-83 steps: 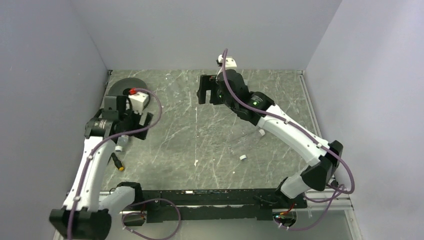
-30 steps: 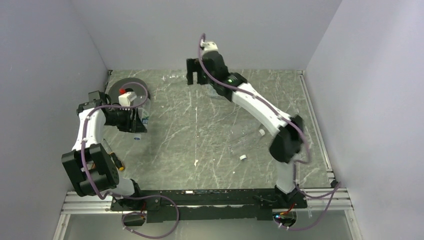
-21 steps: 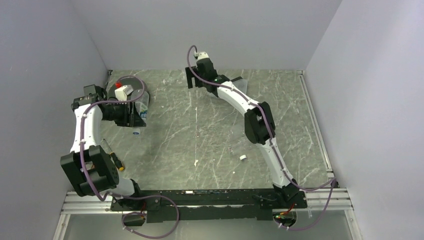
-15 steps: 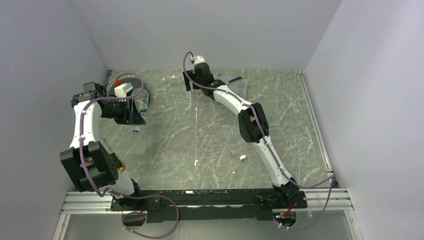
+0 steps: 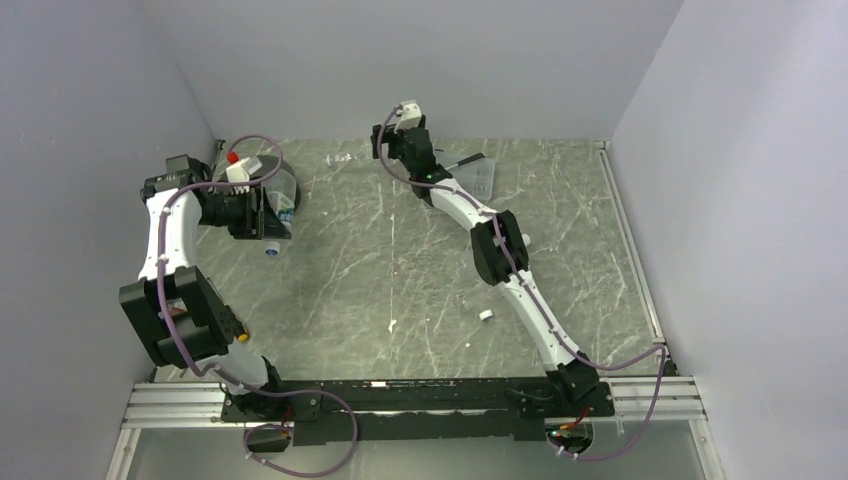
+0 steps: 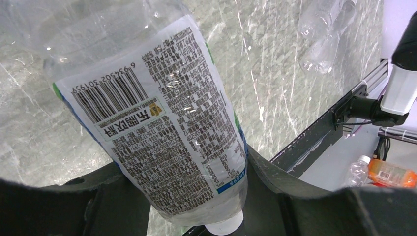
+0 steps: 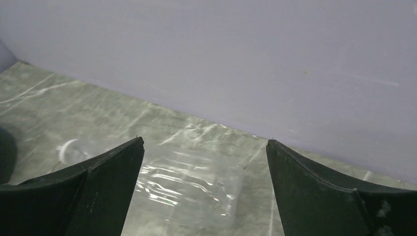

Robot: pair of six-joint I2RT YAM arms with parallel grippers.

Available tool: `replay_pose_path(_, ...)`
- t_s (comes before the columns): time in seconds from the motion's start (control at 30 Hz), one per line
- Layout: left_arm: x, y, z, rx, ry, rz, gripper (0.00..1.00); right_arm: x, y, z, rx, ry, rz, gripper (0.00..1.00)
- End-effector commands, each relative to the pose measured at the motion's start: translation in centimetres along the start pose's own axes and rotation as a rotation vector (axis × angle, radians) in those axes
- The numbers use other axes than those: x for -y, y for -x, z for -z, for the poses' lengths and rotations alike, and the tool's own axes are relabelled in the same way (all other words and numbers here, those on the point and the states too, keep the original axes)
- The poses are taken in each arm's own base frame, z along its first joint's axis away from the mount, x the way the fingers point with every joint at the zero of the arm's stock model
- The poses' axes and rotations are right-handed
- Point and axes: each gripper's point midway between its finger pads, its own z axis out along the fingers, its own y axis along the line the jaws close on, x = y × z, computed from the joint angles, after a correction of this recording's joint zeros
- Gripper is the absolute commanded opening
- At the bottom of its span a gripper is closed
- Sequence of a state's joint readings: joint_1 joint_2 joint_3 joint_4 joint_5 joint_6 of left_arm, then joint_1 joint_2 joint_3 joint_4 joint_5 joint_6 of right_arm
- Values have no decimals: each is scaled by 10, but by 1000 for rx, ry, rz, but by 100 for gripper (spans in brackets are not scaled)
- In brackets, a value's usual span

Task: Unscrew the bottle caps
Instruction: Move the plastic bottle to the corner of the board.

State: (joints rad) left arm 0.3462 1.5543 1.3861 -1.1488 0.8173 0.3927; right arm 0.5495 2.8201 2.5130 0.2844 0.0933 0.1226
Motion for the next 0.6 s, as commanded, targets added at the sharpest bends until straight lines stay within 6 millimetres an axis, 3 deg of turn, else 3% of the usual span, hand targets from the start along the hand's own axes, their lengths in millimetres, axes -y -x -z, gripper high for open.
replay_pose_path(0.0,5,14,-1,29,-43,14,34,23,32,-11,157,13,-111,97)
replay_pose_path(0.27,0,23,-7,46,-63,43,34,7,3,-4,46,218,-163,88)
replay_pose_path(0.43,2,24,-6,46,-71,50,34,-26,-5,7,-20,343,-173,86)
replay_pose_path(0.57,11,22,0,56,-75,33,34,-65,-10,19,-82,421,-125,83)
